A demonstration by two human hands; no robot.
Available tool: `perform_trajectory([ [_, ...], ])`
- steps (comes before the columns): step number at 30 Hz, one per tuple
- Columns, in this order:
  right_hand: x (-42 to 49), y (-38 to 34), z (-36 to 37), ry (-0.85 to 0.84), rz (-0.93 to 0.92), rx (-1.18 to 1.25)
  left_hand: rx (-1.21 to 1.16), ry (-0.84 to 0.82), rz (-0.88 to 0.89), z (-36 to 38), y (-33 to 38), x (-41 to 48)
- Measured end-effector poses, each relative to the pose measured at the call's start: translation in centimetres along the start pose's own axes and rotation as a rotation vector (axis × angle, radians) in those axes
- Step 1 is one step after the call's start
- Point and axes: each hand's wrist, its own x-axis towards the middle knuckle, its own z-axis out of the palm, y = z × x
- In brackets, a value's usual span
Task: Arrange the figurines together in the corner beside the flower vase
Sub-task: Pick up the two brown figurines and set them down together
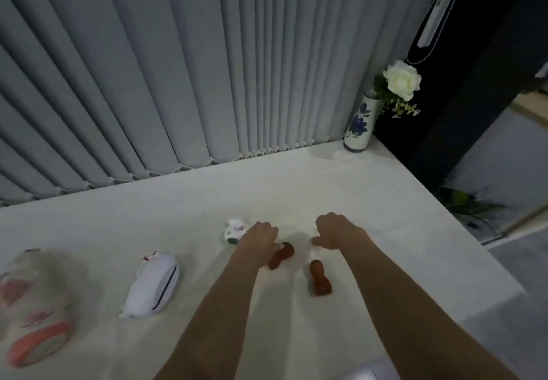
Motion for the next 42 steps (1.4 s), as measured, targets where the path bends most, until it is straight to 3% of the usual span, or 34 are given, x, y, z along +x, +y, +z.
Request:
perform_trajectory([
  [6, -0.3, 2.4, 2.8, -0.124, 0.139, 0.168, -0.007, -0.073, -0.044, 1.2, 1.1, 0.6],
  [17, 0.9, 2.8, 5.0, -0.208, 0.113, 0.280, -0.045, -0.081, -0.179, 1.8, 1.2, 1.2],
  [28, 0.9, 2.4, 7.0, -0.247, 0.095, 0.399, -0.093, -0.048, -0.177, 1.9, 1.2, 1.5],
  [31, 0.5, 2.1, 6.8, -0.244, 0.033, 0.428, -0.220, -0.006, -0.185, 2.5, 0.6, 1.4],
  [35, 0.0, 2.2, 6.4, -0.143, -0.030, 0.497, -0.568, 0.119, -0.203, 3.6, 0.1, 0.8],
  [39, -0.2, 4.5, 5.9, 0.000, 0.010, 0.709, -0.967, 0.177, -0.207, 4.7, 0.4, 0.1],
  [42, -0.1, 6.3, 5.6, 0.046, 0.022, 0.798, -1.065, 0.193, -0.196, 5.3, 1.1, -0.1],
])
